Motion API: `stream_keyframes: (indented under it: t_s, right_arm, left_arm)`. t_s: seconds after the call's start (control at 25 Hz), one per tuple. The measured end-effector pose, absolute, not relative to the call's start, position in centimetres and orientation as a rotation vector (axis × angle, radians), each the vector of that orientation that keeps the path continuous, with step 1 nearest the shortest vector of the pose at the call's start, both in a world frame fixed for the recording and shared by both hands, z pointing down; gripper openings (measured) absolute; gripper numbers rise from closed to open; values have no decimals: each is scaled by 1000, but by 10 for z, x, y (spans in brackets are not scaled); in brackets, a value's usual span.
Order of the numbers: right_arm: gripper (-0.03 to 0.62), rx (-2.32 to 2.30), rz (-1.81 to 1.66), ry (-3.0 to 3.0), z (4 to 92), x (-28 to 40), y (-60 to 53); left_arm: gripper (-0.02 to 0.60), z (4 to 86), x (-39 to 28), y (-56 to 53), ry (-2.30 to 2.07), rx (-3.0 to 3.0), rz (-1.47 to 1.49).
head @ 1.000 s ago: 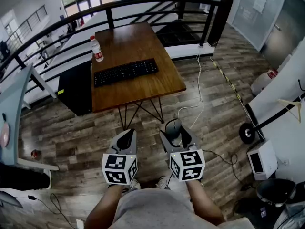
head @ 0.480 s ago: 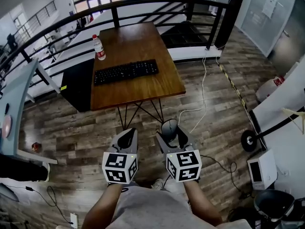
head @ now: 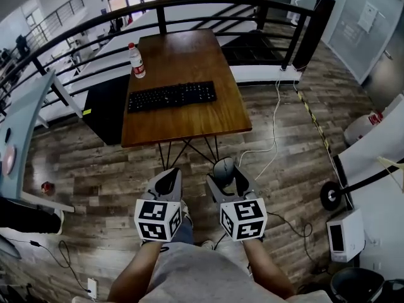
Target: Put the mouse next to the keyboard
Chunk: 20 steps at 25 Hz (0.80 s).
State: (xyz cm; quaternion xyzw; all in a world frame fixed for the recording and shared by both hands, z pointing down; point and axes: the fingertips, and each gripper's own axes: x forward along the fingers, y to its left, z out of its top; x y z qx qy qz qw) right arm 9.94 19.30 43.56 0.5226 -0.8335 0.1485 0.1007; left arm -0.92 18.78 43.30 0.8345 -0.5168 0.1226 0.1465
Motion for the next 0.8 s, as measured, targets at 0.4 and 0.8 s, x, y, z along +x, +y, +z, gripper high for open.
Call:
stream_keyframes:
  t_s: [0.4, 0.8]
  right_arm:
    - [301, 1534, 439, -2448, 448, 70, 98]
    - [301, 1508, 462, -2412, 446, 26, -21]
  left_arm:
    - [-5, 445, -35, 90, -1478, 2407, 346]
    - [-5, 446, -78, -30, -1453, 2379, 349]
